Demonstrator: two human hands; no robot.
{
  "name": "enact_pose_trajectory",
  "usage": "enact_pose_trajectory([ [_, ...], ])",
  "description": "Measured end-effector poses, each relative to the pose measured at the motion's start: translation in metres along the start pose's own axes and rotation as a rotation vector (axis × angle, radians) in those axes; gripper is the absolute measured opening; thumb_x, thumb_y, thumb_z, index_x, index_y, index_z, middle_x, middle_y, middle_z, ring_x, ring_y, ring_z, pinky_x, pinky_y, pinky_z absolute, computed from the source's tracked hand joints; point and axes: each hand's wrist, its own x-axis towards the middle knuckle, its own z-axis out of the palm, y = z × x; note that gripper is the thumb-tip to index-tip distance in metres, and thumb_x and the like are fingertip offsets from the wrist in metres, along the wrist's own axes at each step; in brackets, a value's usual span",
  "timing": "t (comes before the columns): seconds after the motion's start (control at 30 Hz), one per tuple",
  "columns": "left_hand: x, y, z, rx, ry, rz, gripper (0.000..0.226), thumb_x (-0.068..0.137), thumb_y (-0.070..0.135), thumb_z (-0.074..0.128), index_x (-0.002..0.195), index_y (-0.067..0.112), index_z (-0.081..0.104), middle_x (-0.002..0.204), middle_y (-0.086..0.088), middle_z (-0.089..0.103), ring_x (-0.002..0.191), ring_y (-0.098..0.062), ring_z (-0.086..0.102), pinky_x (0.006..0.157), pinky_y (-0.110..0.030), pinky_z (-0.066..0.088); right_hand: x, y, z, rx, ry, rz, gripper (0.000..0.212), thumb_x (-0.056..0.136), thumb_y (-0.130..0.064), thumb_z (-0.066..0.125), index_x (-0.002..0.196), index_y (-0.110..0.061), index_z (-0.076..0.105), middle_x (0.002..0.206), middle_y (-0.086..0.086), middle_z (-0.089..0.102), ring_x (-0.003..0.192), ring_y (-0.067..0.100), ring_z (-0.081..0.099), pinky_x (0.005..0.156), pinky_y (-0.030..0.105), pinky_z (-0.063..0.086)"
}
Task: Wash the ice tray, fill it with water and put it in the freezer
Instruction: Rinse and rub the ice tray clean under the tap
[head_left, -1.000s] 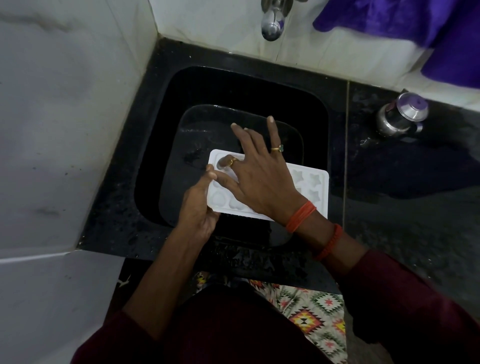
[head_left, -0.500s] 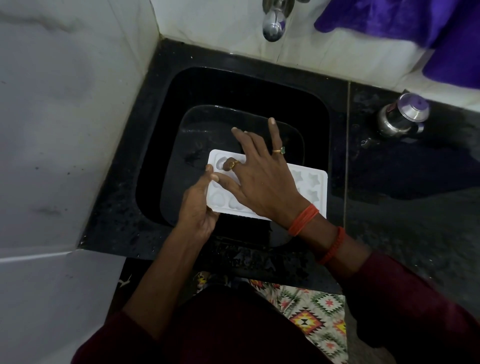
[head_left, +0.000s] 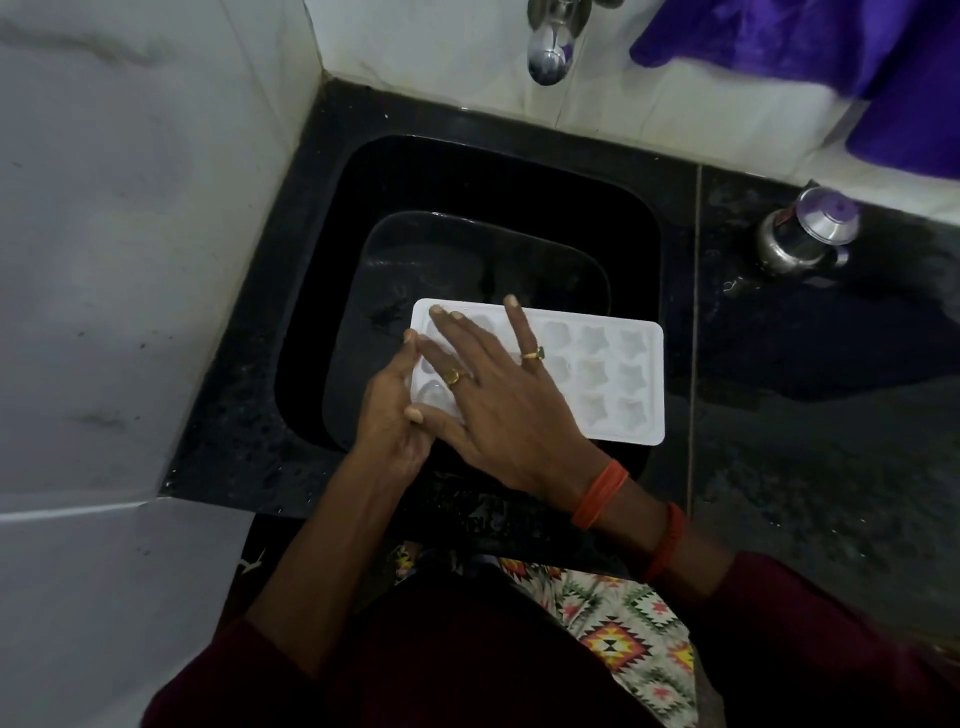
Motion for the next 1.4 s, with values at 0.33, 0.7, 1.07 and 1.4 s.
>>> enact_pose_trajectory([
  [0.33, -0.007, 0.006, 0.002, 0.003, 0.024, -0.002, 0.045, 0.101, 0.045, 0.053, 0.121, 0.008, 0.069, 0.115, -0.015, 0.074, 0.103, -0.03, 0.073, 0.083, -0.043, 0.062, -0.005, -0.006, 0.017, -0.006, -0.048, 0.023, 0.084, 0.099, -0.071, 0.023, 0.16, -0.013, 0.021, 0.167, 0.009, 0.016, 0.156, 0.021, 0.011, 0.125, 0.052, 0.009],
  [0.7, -0.007, 0.012, -0.006, -0.027, 0.072, 0.121, 0.034, 0.107, 0.035, 0.045, 0.101, 0.011, 0.069, 0.09, -0.008, 0.079, 0.078, -0.024, 0.077, 0.056, -0.036, 0.06, -0.012, 0.033, 0.022, -0.004, -0.146, 0.255, 0.086, 0.099, -0.07, 0.006, 0.161, -0.011, 0.011, 0.169, 0.009, 0.003, 0.156, 0.023, 0.001, 0.126, 0.051, 0.005],
  [1.07, -0.009, 0.012, -0.003, -0.036, 0.025, 0.082, 0.04, 0.106, 0.039, 0.044, 0.106, 0.007, 0.069, 0.097, -0.013, 0.078, 0.083, -0.025, 0.077, 0.058, -0.035, 0.061, 0.002, -0.009, 0.027, 0.07, -0.141, 0.094, 0.079, 0.098, -0.071, 0.015, 0.162, -0.025, 0.011, 0.169, 0.006, 0.003, 0.157, 0.023, -0.001, 0.125, 0.051, 0.001],
  [1.4, 0.007, 0.024, -0.022, -0.022, 0.148, 0.148, 0.039, 0.103, 0.04, 0.051, 0.121, 0.009, 0.067, 0.111, -0.009, 0.076, 0.098, -0.027, 0.075, 0.065, -0.041, 0.063, -0.024, 0.075, 0.03, -0.005, -0.18, 0.341, 0.072, 0.099, -0.069, 0.004, 0.161, -0.033, 0.009, 0.17, 0.005, 0.002, 0.156, 0.027, 0.003, 0.124, 0.057, -0.002],
])
